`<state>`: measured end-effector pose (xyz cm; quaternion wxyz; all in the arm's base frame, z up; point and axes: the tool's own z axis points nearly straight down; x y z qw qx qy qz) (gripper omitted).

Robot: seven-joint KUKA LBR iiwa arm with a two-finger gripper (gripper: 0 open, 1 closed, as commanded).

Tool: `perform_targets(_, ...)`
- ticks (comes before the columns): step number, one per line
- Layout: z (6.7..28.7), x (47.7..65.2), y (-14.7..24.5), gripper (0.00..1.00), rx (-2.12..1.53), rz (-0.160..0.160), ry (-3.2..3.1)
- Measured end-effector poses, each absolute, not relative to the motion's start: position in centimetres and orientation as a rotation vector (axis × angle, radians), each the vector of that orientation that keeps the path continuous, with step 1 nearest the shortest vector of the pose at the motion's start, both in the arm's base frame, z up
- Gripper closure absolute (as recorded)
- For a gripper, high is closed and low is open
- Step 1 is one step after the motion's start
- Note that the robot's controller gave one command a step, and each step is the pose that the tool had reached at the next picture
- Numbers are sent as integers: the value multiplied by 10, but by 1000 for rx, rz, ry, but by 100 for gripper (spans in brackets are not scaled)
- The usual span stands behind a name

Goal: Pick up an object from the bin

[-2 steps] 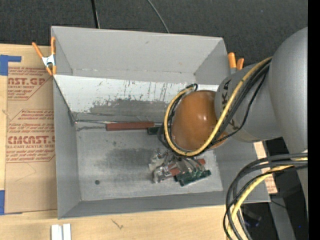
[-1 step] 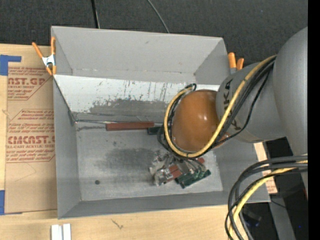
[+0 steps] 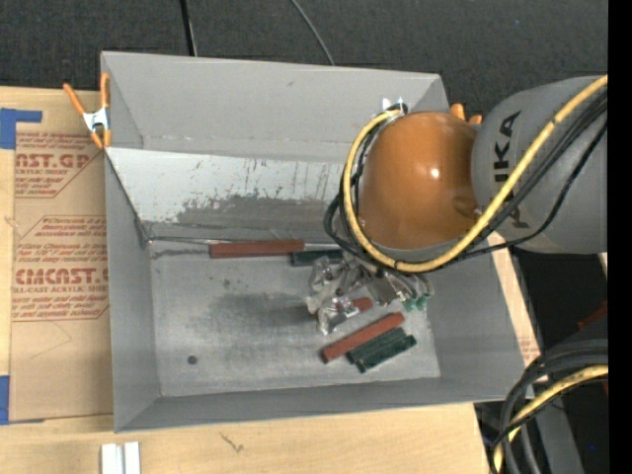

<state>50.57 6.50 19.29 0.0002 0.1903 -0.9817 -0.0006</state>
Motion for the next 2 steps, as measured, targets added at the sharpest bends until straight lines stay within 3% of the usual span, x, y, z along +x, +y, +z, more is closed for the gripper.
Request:
perform_targets(1,193,506,65,100,598,-2,-3083)
perform_targets(2,209,506,61,100,709,-3,-3054)
